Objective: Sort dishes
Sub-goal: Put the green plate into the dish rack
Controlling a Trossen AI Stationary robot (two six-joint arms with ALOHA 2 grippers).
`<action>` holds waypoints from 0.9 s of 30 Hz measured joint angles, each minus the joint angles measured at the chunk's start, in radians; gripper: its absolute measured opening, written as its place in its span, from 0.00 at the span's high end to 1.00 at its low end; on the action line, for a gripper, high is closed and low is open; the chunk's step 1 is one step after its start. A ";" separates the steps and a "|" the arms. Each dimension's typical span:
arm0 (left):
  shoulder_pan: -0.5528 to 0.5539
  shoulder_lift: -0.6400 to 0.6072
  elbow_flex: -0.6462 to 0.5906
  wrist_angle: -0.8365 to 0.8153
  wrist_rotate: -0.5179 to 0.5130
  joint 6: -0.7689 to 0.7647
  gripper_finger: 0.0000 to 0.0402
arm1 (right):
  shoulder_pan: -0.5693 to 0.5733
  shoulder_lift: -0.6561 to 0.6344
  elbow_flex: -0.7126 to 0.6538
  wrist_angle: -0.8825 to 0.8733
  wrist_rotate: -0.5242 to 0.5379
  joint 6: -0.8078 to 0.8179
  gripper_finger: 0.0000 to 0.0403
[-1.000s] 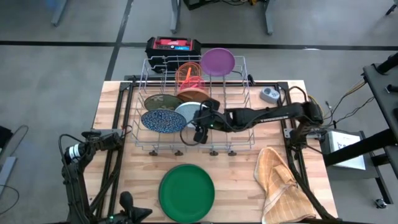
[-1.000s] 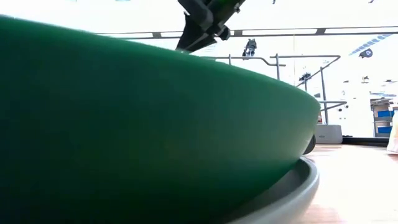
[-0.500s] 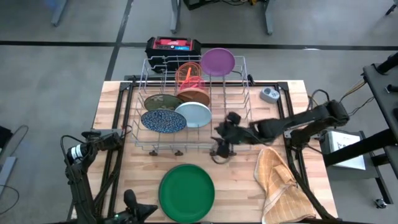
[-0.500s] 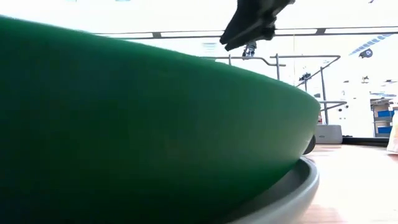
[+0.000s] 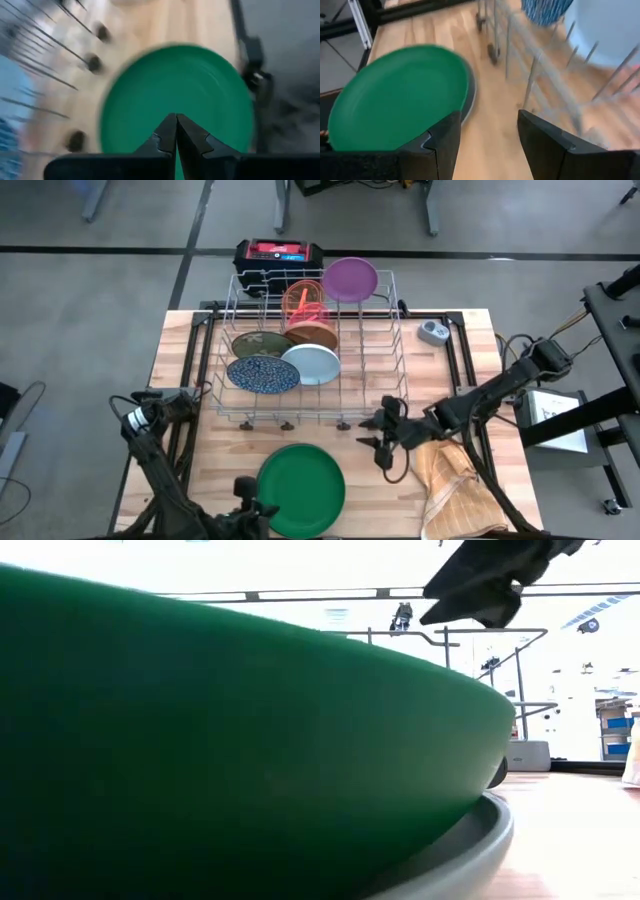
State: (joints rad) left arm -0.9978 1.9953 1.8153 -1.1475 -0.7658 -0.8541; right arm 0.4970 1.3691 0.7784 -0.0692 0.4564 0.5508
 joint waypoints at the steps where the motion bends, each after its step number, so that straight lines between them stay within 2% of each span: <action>1: 0.005 0.000 0.000 0.007 0.043 -0.018 1.00 | 0.010 0.004 -0.001 0.003 0.010 0.017 0.54; 3: 0.007 0.000 -0.001 0.012 0.077 -0.055 1.00 | 0.030 0.013 0.001 0.009 0.021 0.049 0.54; 7: 0.005 0.000 -0.017 0.032 0.075 -0.065 1.00 | 0.060 0.031 0.003 0.026 0.037 0.081 0.54; 8: 0.005 0.000 -0.029 0.058 0.074 -0.065 1.00 | 0.070 0.033 0.003 0.039 0.011 0.121 0.54; 11: 0.006 -0.001 -0.089 0.133 0.075 -0.064 1.00 | 0.094 0.048 -0.012 -0.009 -0.045 0.162 0.54; 14: 0.009 -0.001 -0.161 0.167 0.101 -0.068 1.00 | 0.100 0.029 -0.001 0.028 -0.010 0.162 0.54; 18: 0.021 -0.001 -0.250 0.158 0.104 -0.091 1.00 | 0.105 0.035 -0.004 0.014 -0.027 0.162 0.54; 27: 0.044 -0.004 -0.329 0.183 0.226 -0.053 1.00 | 0.142 0.050 -0.003 0.013 -0.058 0.314 0.54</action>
State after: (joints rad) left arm -0.9535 1.9915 1.4861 -0.9645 -0.5395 -0.9071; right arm 0.6391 1.4192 0.7750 -0.0560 0.3987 0.8648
